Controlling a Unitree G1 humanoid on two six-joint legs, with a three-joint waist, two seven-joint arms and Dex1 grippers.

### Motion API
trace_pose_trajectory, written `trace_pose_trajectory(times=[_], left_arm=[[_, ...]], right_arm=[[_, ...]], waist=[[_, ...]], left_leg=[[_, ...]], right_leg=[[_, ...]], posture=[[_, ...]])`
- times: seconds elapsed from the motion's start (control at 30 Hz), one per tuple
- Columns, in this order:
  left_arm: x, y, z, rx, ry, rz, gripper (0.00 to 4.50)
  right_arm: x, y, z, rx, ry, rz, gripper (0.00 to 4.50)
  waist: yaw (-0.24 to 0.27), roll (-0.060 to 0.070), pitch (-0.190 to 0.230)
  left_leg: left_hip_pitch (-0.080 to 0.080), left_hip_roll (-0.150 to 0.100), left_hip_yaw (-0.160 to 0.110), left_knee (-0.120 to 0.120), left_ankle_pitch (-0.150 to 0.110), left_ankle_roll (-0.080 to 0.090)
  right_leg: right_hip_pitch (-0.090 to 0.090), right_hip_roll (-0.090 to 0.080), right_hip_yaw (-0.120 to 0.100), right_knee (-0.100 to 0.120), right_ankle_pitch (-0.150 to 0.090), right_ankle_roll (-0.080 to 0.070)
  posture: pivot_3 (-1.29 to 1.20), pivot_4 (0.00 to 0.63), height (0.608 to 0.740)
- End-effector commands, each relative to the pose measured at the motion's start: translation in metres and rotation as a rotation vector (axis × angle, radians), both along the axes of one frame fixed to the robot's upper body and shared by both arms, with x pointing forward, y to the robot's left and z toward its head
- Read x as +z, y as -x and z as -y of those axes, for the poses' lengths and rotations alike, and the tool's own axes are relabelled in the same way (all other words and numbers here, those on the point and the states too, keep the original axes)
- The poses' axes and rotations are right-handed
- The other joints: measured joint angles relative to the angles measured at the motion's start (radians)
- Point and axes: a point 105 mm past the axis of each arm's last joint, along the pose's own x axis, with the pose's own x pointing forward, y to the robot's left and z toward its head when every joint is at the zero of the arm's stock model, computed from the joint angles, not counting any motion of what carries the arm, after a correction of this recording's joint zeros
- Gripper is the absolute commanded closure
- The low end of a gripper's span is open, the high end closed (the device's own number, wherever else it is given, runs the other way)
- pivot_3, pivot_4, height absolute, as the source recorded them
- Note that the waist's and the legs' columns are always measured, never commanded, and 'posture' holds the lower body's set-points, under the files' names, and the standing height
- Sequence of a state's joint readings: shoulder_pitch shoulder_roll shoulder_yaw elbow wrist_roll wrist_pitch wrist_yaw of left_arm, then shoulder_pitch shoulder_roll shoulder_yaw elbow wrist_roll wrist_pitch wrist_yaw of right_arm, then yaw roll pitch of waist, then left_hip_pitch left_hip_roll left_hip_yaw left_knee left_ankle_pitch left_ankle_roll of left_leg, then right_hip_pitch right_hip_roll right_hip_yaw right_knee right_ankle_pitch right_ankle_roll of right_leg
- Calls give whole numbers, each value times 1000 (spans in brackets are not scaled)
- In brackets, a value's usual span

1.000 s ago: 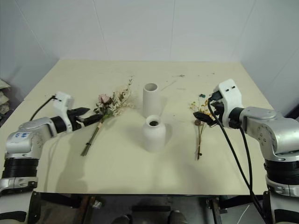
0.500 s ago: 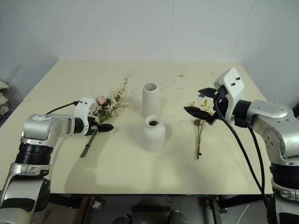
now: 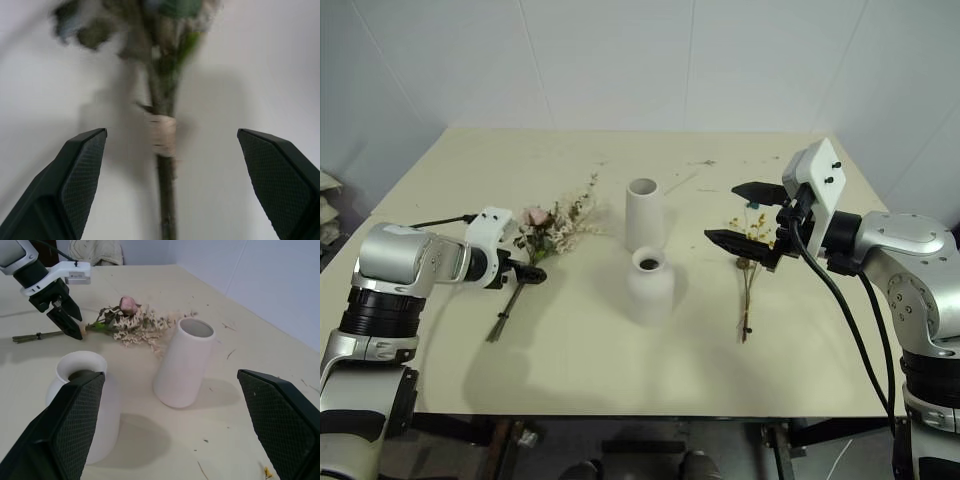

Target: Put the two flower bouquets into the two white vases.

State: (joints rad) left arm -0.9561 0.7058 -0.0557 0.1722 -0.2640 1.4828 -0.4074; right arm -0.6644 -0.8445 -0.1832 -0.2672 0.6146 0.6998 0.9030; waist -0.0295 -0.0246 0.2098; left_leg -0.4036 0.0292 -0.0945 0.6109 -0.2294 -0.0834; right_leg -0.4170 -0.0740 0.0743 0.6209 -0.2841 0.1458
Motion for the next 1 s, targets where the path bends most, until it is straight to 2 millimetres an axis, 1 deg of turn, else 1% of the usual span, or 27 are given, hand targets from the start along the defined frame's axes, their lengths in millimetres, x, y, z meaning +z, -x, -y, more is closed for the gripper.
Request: trace_pose_trajectory(times=[0.03,0.2,0.33,0.4,0.47,0.5,0.7,0.8,1.0], left_arm=[[16,1,-5,26,-20,34,33],[4,1,-18,93,-49,-21,33],[-6,-1,-20,112,-61,-64,33],[-9,-2,-19,113,-62,-74,33],[-13,-3,-14,82,-61,-82,33],[-15,-4,-12,73,-58,-88,33],[-23,-5,-2,29,-61,-106,33],[-23,-7,-1,17,-84,-98,640],[-22,-7,-4,17,-93,-99,2388]], right_arm=[[15,6,3,2,-1,66,0],[15,8,1,27,-6,67,0],[17,14,-2,78,-37,81,0],[17,18,-4,111,-43,79,0],[17,31,-8,193,-63,66,0],[17,33,-8,204,-67,60,0],[16,29,-4,171,-59,66,0],[16,29,-3,163,-58,69,0],[16,29,-1,148,-55,72,0]], waist=[[0,0,0],[-2,0,0],[0,0,0],[0,0,0],[0,0,0],[1,0,0],[2,0,0],[2,0,0],[1,0,0]], left_leg=[[0,0,0,0,0,0],[0,0,0,0,0,0],[0,0,0,0,0,0],[0,0,0,0,0,0],[0,0,0,0,0,0],[0,0,0,0,0,0],[1,0,0,1,0,0],[1,0,0,1,0,-1],[1,0,0,2,0,-1]], right_leg=[[0,0,0,0,0,0],[0,0,0,0,0,0],[0,0,0,0,0,0],[0,0,0,0,0,0],[0,0,0,0,0,0],[0,0,0,0,0,0],[1,0,0,1,0,0],[2,0,0,1,0,0],[2,0,0,1,0,0]], posture=[[0,150,740],[0,150,740],[0,150,740],[0,150,740],[0,150,740],[0,150,740],[0,150,740],[0,150,740],[0,150,740]])
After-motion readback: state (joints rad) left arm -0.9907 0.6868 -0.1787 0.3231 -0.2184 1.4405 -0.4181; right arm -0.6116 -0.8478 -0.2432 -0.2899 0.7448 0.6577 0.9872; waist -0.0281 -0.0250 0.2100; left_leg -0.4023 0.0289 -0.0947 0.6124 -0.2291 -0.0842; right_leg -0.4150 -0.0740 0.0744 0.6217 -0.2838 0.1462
